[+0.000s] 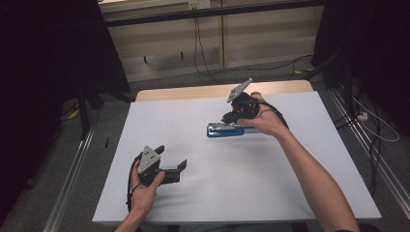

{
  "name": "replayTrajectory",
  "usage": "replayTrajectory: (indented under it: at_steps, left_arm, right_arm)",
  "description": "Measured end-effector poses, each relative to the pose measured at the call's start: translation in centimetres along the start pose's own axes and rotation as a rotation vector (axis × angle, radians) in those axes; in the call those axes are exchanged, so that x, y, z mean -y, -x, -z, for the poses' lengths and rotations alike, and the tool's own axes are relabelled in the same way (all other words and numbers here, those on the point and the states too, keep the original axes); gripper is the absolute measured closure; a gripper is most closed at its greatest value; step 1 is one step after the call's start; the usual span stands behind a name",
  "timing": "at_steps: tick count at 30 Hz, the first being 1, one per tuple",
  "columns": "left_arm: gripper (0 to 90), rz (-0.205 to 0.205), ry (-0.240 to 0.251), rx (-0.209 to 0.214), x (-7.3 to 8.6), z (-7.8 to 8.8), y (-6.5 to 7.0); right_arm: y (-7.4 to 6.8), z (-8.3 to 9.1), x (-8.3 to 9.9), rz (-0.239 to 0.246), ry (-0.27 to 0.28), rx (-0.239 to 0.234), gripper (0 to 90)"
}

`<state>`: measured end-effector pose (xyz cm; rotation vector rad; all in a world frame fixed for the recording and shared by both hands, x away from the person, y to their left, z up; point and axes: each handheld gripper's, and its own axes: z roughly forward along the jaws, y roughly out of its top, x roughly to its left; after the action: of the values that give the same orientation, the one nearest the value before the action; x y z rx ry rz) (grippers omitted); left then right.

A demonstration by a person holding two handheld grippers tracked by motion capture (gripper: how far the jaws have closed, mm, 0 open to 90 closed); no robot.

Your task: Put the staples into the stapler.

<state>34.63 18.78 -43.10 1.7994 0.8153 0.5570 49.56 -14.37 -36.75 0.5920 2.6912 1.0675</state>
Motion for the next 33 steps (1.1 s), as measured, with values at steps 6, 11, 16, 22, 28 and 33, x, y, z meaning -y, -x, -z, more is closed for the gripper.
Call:
replayTrajectory:
  at_steps: [6,11,16,22,28,33]
  left_arm:
    - [3.1,0.001,-0.001,0.0,0.0,0.0,0.0]
    - [3.1,0.0,0.0,0.003,0.0,0.0,0.0]
    - [3.1,0.0,-0.001,0.002,0.0,0.0,0.0]
    - [3.1,-0.001,-0.001,0.003,0.0,0.0,0.0]
    - [3.1,0.0,-0.003,0.001,0.0,0.0,-0.1]
    - [3.1,-0.001,-0.002,0.003,0.0,0.1,0.0]
  right_arm:
    - [0.2,-0.4,-0.7,0.014,0.005,0.0,79.1]
    - [0.6,-0.8,-1.1,0.01,0.009,-0.001,79.1]
    - [0.6,-1.2,-1.7,0.023,-0.002,-0.005,79.1]
    - [0.9,-1.8,-2.0,0.026,-0.003,-0.013,79.1]
    - [1.0,-2.5,-2.4,0.051,-0.018,-0.024,79.1]
    - [1.3,-2.7,-2.7,0.055,-0.024,-0.024,79.1]
